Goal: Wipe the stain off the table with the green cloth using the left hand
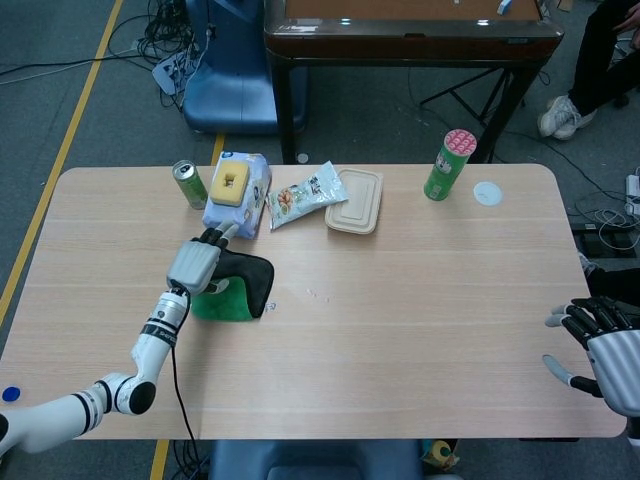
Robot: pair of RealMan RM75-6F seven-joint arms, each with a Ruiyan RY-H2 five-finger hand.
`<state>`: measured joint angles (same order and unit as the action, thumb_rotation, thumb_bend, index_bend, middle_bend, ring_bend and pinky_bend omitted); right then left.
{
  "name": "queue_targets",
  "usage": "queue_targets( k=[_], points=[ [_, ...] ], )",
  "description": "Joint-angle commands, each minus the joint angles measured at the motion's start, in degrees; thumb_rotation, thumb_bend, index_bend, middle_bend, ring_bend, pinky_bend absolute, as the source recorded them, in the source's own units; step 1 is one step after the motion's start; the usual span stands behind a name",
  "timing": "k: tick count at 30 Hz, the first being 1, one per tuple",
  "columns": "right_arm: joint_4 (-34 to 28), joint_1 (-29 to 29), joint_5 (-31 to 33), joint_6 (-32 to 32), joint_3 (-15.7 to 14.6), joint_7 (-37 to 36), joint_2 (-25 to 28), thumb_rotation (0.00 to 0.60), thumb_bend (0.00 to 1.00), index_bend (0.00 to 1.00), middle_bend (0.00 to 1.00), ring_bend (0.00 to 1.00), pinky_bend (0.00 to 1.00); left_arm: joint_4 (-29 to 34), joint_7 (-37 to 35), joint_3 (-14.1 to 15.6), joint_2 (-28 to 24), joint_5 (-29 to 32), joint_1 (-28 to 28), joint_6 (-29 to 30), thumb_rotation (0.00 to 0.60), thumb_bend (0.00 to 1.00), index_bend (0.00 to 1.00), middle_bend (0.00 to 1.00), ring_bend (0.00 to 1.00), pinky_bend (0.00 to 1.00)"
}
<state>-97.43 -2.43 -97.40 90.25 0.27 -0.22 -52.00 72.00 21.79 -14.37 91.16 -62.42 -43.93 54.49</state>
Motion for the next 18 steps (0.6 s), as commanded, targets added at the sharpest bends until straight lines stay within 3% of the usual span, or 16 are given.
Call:
queue_targets(
  k=[1, 11, 18],
  points=[
    [0.18, -0.23, 0.19, -0.42, 0.04, -0.1, -0.11, 0.6, 0.3, 0.4, 0.36, 0.23, 0.2, 3.18, -0.97, 0.13, -2.2, 0.35, 1.6, 1.77, 0.6, 0.19, 0.0, 0.04, 0.12, 0.37],
    [0.56, -1.11, 0.53, -1.7, 0.24, -0.65, -0.31, 0.6, 0.3, 0.4, 0.36, 0.23, 0.2, 14.04, -1.93, 3.57, -10.02, -1.63, 8.51, 9.23, 0.6, 0.19, 0.0, 0.04, 0.12, 0.37],
    [1.86, -2.27, 0.0, -3.38, 0.02, -1.16, -1.18, 0.6, 0.3, 0.4, 0.36, 0.23, 0.2, 22.72, -2.61, 6.92, -16.84, -4.01, 16.63, 18.97, 0.6, 0.19, 0.0, 0.04, 0.12, 0.36]
  ],
)
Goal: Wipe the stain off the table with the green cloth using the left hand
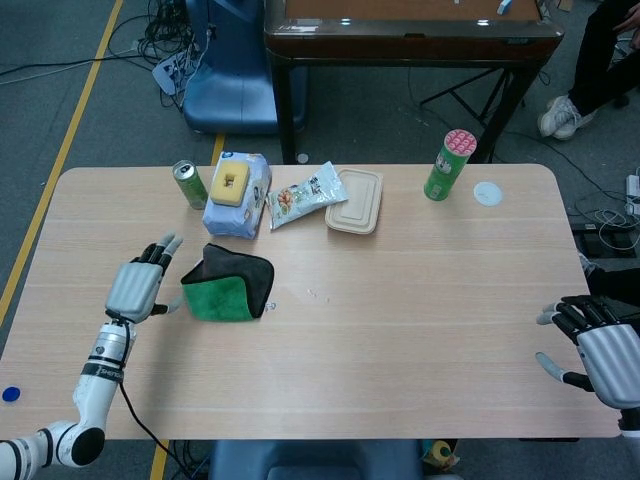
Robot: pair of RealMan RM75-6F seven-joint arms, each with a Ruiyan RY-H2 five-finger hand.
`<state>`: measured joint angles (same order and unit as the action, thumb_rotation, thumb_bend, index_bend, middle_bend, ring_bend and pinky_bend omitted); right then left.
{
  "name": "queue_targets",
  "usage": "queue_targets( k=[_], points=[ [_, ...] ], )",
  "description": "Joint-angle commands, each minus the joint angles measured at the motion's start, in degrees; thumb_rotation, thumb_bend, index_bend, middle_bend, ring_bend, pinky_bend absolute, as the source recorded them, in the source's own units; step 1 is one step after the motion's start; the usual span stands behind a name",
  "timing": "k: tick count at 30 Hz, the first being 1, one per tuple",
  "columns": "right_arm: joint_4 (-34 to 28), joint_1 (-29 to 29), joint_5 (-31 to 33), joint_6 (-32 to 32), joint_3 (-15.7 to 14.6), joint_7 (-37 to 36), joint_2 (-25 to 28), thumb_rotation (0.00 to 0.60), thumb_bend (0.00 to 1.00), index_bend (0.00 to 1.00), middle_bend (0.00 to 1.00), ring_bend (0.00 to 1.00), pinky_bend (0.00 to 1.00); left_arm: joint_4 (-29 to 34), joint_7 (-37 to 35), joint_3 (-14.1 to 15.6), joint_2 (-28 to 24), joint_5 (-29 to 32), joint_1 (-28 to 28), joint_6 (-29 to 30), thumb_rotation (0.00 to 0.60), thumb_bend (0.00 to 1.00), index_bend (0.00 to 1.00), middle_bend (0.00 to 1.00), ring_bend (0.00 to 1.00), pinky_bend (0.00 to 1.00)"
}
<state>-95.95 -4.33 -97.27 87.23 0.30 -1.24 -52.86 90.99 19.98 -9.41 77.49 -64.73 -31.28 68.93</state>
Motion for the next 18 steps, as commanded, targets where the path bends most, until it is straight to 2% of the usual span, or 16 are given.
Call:
queue_targets(
  k=[1, 10, 18],
  points=[
    [0.55, -0.53, -0.16, -0.42, 0.09, -0.33, -0.51, 0.6, 0.3, 0.4, 0.36, 0.23, 0.2, 4.43, -1.08, 2.52, -3.82, -2.3, 5.03, 5.73, 0.6, 0.19, 0.0, 0.04, 0.12, 0.36],
    [1.98, -2.85, -1.49, -2.76, -0.03, -2.06, -1.73, 0.6, 0.3, 0.4, 0.36, 0.23, 0.2, 9.25, -2.64, 7.1, -7.86, -7.73, 13.76, 15.43, 0.6, 0.19, 0.0, 0.04, 0.12, 0.34],
    [2.64, -3.55, -3.25, -2.62, -0.71, -2.75, -2.78, 0.6, 0.3, 0.4, 0.35, 0.23, 0.2, 11.41, -1.72, 10.82, -8.59, -15.0, 20.12, 23.33, 0.6, 0.19, 0.0, 0.04, 0.12, 0.33]
  ],
)
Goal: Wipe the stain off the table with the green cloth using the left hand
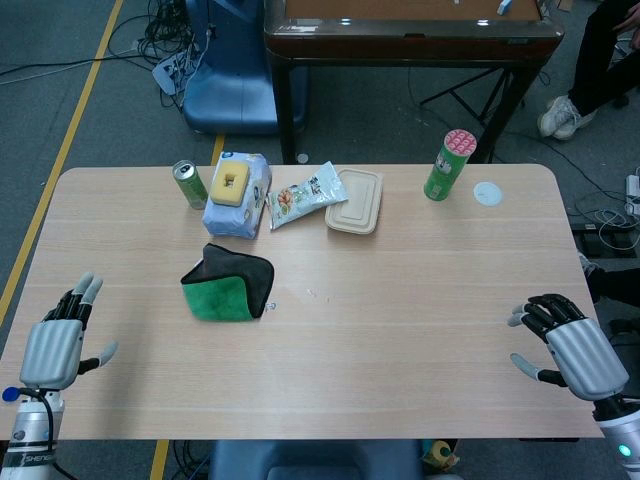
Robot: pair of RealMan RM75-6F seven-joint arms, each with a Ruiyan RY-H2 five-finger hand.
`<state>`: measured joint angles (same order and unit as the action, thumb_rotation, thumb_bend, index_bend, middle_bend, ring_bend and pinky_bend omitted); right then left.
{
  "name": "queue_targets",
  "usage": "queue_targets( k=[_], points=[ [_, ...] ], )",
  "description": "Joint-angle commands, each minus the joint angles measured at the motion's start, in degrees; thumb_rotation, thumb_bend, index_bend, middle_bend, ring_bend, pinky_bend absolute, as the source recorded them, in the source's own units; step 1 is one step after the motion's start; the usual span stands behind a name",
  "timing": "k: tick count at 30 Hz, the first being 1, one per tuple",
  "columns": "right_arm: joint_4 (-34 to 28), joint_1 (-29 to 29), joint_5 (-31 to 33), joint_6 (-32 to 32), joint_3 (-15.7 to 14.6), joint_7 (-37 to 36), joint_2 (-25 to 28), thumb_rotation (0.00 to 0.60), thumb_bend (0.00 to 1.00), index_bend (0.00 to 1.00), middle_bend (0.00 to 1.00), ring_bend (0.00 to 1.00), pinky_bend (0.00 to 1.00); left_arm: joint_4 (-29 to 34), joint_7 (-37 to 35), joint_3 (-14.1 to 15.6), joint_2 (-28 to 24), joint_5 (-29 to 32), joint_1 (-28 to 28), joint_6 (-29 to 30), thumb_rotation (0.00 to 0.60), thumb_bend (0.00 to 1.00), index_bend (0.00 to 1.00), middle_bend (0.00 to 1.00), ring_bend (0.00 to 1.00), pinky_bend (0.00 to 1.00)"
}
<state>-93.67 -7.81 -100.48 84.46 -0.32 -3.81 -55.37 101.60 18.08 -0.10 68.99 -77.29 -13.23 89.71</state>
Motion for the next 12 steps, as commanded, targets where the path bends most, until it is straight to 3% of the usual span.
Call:
queue_targets(
  k=[1, 12],
  points=[
    [0.57, -0.12, 0.0, 0.19, -0.06, -0.19, -0.39, 0.6, 0.3, 0.4, 0.34, 0.23, 0.2, 0.83, 0.06, 1.92, -0.01, -3.22, 2.78, 3.32, 0.6, 0.19, 0.0, 0.04, 0.12, 0.33],
    [1.65, -0.56, -0.54, 0.33, -0.63, -0.71, -1.75, 0.6, 0.3, 0.4, 0.33, 0.24, 0.2, 1.34, 1.35, 3.57, 0.28, -8.0, 7.81, 7.23, 0.6, 0.19, 0.0, 0.04, 0.12, 0.32]
  ],
)
